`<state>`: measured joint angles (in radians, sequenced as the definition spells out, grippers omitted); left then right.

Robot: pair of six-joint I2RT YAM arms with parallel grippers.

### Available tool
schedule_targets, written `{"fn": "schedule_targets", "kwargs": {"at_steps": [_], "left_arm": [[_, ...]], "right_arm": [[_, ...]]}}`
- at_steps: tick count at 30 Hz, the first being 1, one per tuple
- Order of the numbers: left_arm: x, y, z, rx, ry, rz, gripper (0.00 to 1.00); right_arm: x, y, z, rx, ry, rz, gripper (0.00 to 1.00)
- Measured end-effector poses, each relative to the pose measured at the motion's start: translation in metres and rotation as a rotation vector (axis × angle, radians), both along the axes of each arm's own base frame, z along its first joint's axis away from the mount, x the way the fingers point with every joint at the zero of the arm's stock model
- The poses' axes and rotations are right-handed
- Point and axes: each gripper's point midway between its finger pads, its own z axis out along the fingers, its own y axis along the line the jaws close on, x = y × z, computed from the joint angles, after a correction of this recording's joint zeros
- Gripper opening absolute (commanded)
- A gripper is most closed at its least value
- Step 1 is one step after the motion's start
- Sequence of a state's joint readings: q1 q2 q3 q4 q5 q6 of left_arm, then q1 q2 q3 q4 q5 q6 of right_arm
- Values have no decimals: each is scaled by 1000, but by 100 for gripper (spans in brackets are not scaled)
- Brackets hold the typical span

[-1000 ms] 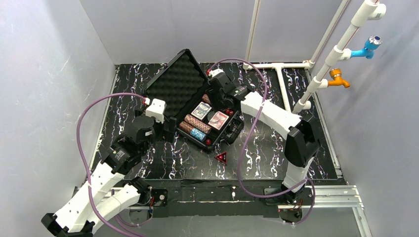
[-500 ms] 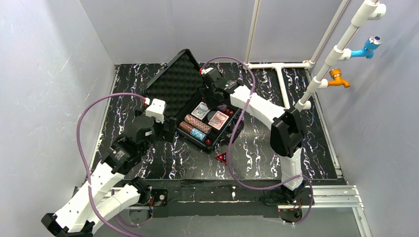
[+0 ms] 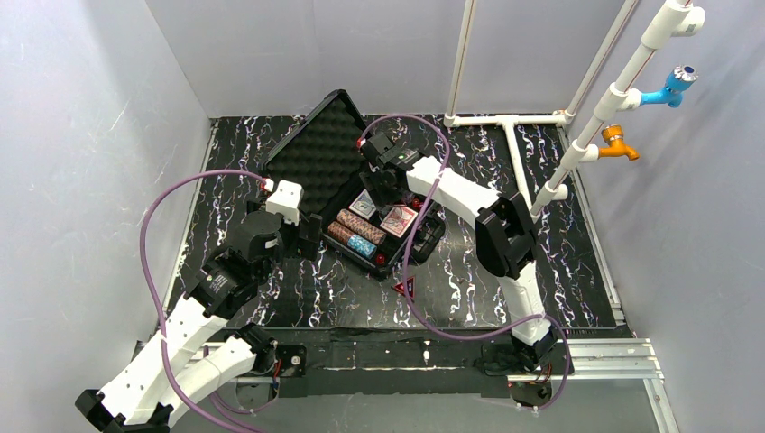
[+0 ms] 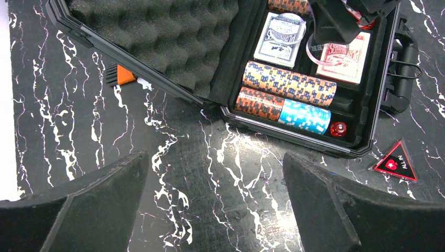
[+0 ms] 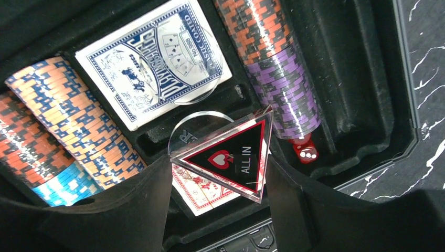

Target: Pack up texas hold em set

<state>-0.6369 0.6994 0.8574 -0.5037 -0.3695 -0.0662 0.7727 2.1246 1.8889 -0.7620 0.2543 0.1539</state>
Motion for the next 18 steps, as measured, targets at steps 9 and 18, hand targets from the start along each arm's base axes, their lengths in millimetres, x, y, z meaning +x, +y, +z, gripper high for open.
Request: {"fn": "schedule_targets", "kwargs": {"at_steps": [9, 18], "left_arm": [[0, 0, 0, 0, 0, 0, 99], [0, 0, 0, 0, 0, 0, 99]], "right_arm": [[-6, -4, -10, -27, 39, 2, 59], [-11, -6, -17, -35, 58, 4, 62]]}}
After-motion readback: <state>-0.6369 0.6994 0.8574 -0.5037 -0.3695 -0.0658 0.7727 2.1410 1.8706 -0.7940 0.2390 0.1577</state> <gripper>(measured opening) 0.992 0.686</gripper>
